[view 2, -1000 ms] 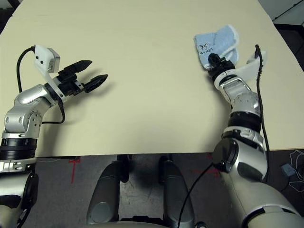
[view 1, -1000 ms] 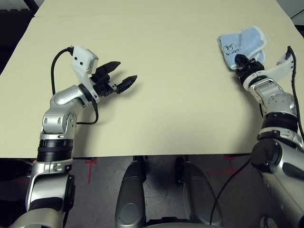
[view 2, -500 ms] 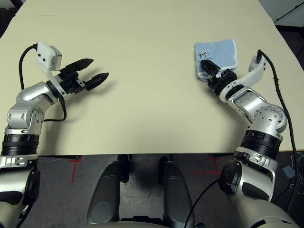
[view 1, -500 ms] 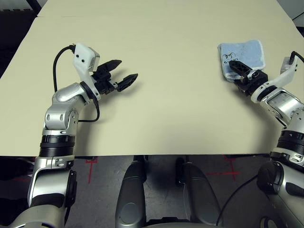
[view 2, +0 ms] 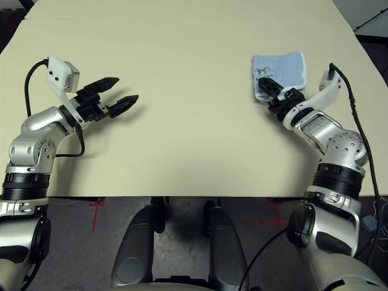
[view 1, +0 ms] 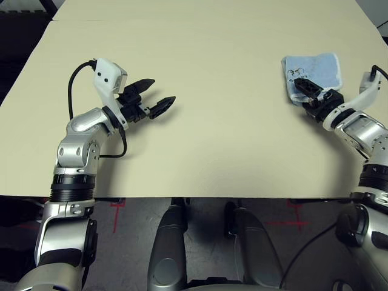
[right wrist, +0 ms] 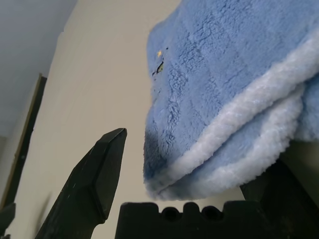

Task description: Fold the towel and set it aside.

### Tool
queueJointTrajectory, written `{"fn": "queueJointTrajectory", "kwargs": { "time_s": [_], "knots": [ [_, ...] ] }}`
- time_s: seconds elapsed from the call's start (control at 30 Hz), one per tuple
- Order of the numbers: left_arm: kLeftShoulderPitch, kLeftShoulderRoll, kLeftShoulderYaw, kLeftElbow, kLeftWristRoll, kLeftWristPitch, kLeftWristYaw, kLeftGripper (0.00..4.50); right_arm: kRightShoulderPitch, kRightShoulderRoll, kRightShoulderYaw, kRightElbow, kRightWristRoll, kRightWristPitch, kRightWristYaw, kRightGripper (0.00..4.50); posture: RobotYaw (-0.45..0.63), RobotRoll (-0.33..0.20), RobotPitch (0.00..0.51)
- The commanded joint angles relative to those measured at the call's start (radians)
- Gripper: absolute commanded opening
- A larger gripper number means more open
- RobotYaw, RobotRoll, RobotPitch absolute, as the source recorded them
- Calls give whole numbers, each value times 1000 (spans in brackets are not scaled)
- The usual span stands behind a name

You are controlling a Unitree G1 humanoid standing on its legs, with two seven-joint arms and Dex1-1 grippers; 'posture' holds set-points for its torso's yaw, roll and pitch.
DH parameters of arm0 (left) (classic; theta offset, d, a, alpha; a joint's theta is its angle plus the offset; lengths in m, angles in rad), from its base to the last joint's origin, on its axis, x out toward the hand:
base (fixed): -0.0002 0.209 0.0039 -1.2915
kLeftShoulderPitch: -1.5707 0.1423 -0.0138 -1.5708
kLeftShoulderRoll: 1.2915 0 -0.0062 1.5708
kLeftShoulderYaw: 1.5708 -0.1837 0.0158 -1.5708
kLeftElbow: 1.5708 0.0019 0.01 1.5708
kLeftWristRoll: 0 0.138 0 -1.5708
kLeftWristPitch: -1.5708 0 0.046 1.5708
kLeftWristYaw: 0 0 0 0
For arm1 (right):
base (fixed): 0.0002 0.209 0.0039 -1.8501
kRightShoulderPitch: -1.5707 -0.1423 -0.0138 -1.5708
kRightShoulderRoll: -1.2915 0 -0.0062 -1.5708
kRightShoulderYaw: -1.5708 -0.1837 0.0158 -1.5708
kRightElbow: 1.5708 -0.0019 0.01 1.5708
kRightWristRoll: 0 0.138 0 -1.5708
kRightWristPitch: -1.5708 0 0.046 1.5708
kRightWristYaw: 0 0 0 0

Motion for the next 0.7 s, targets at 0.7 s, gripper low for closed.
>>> {"fn": "queueJointTrajectory", "kwargs": {
  "time_s": [0.7],
  "knots": [
    [16, 4, -6, -8, 0, 5, -18, 4500, 83, 10, -101, -193, 132, 238, -167, 4488, -4, 0, 256]
  ]
}}
